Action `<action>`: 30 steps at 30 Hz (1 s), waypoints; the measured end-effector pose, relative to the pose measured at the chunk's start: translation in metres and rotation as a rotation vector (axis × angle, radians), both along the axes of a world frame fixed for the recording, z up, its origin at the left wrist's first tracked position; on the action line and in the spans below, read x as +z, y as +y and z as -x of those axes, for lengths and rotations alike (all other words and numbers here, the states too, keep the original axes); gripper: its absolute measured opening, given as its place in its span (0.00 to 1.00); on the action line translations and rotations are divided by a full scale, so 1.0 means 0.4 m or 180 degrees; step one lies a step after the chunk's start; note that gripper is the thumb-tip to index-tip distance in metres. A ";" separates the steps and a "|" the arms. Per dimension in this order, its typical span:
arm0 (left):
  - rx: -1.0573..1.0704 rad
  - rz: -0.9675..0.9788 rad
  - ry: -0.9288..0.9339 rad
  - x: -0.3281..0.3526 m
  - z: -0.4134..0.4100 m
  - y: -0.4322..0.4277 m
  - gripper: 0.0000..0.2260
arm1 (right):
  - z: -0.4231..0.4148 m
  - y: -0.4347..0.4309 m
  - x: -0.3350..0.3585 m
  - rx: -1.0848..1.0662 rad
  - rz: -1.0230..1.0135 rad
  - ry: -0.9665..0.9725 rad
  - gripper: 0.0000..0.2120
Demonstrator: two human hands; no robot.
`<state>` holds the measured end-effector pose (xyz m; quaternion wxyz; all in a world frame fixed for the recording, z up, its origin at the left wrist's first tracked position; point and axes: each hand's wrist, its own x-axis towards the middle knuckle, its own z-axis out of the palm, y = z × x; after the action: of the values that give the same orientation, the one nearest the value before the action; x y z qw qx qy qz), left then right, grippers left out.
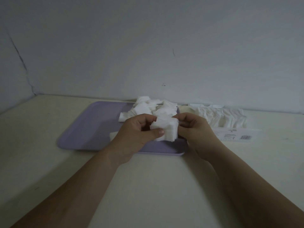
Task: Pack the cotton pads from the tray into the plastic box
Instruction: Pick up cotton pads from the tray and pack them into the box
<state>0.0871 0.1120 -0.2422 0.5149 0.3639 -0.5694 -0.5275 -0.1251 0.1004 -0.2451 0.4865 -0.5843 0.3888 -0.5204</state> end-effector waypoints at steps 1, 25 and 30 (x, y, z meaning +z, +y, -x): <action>0.0041 0.0024 -0.0024 -0.001 0.002 0.001 0.13 | 0.000 0.001 -0.001 0.0048 -0.0014 -0.0030 0.09; 0.0715 0.0569 -0.1165 -0.003 0.001 0.015 0.02 | -0.044 0.046 0.024 -0.0007 0.0695 0.2459 0.27; 0.0815 0.0440 -0.1363 -0.005 -0.004 0.006 0.03 | -0.045 0.045 0.020 0.0009 0.0692 0.2582 0.24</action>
<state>0.0886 0.1146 -0.2441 0.4688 0.5003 -0.6494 -0.3288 -0.1073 0.1186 -0.2373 0.2303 -0.7903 0.4909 -0.2855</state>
